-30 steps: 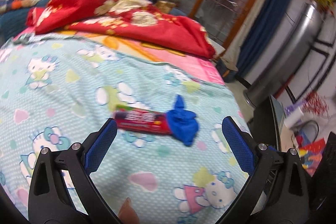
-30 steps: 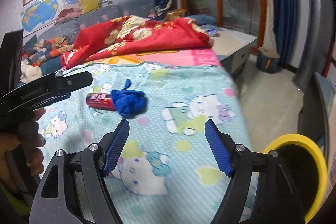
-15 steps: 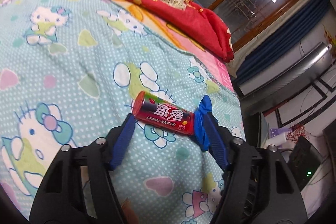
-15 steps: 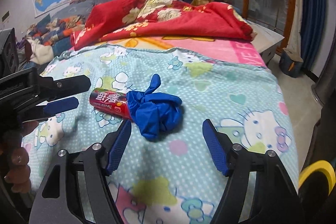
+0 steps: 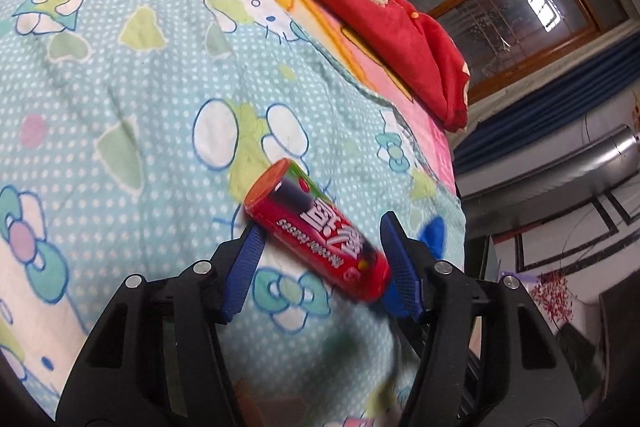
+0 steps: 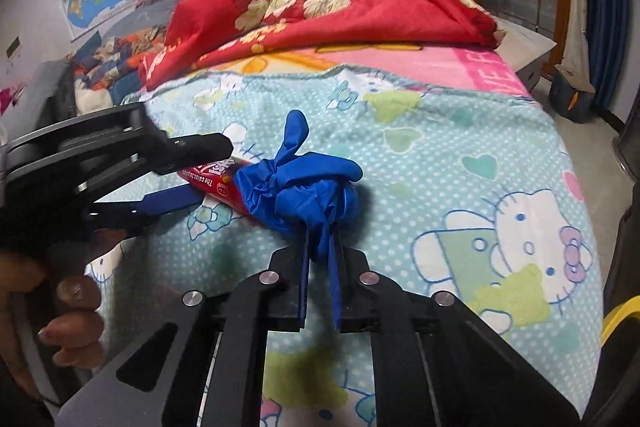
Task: Collect trash
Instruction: 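Grasp the red candy tube with the left gripper while the right grasps the blue glove, then carry the red candy tube and blue glove over the bin with both grippers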
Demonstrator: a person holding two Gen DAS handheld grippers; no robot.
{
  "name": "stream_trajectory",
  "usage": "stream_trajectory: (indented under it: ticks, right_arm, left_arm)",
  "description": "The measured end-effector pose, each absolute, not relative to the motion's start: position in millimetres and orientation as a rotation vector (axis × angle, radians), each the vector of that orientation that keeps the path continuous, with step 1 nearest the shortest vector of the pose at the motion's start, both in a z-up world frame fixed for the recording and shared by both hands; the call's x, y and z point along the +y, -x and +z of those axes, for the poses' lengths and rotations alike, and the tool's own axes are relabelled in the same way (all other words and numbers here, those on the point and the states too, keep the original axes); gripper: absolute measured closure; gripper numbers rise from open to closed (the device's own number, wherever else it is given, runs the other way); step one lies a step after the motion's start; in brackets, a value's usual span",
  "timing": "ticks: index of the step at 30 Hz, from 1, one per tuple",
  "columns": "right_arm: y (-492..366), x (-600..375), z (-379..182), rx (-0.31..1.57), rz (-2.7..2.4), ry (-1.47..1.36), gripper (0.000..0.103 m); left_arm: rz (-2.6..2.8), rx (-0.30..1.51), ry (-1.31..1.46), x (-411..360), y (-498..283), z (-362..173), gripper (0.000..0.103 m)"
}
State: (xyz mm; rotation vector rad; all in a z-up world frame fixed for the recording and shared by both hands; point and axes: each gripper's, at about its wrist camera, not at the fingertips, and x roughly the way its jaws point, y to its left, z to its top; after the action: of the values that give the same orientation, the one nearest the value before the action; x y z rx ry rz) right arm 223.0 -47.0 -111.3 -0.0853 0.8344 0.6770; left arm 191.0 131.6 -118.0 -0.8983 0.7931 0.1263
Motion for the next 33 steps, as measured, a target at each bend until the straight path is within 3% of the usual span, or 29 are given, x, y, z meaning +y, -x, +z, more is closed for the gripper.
stream_trajectory:
  ticks: [7,20,33]
  right_arm:
    - [-217.3,-74.6,-104.0,0.801,0.605,0.057,0.096]
    - [-200.7,-120.5,-88.5,0.756,0.52,-0.014,0.096]
    - [-190.5,-168.4,-70.2,0.707,0.424,-0.07,0.096]
  left_arm:
    - [0.166,0.793,0.815,125.8,-210.9,-116.3,0.055]
    - [0.105,0.824,0.633,95.6,-229.2,-99.9,0.078]
    - [-0.079,0.746,0.485,25.9,-211.6,-57.0,0.079]
